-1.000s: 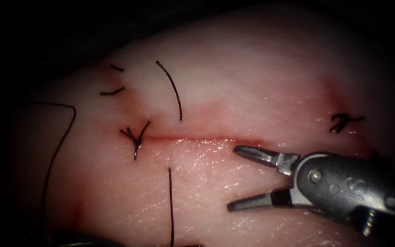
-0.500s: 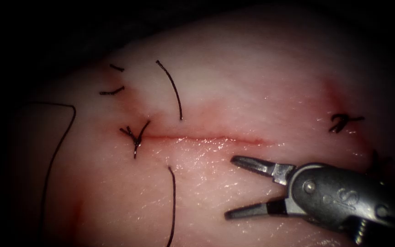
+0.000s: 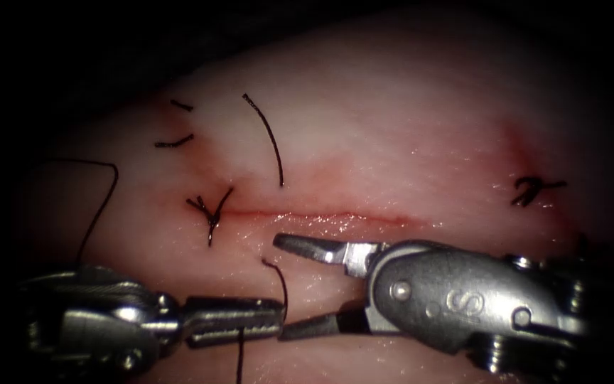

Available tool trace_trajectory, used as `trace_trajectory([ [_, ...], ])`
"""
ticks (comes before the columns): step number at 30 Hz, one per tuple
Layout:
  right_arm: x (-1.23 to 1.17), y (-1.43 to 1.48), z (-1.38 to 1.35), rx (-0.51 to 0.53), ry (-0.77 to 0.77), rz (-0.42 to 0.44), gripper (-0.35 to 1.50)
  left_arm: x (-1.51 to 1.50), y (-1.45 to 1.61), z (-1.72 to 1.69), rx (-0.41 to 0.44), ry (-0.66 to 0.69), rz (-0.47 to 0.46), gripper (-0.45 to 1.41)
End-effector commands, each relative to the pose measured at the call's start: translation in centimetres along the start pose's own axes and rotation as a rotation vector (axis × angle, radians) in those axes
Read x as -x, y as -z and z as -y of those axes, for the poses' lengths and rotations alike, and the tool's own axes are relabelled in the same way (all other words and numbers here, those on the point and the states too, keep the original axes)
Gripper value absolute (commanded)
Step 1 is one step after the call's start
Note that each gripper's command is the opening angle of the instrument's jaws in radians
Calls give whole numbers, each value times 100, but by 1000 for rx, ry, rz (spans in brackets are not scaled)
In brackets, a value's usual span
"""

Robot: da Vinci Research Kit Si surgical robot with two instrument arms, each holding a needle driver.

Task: Wound Closure
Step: Grab the suture with the right hand and regrasp with the left.

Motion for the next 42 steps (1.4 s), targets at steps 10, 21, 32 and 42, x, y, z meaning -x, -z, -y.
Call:
trace_trajectory([
  [10,2,-26,5,7,-1,-10,96,-3,-1,7,3,-17,-2,-45],
  [21,5,-24,-3,-58,-102,133,-35,-11,1,8,9,-32,-1,15],
  [32,14,-23,-39,-62,-114,154,-35,-9,3,12,12,360,-52,113],
  [42,33,-20,-95,-41,-128,113,-35,5,-6,-20,12,58,-31,67],
])
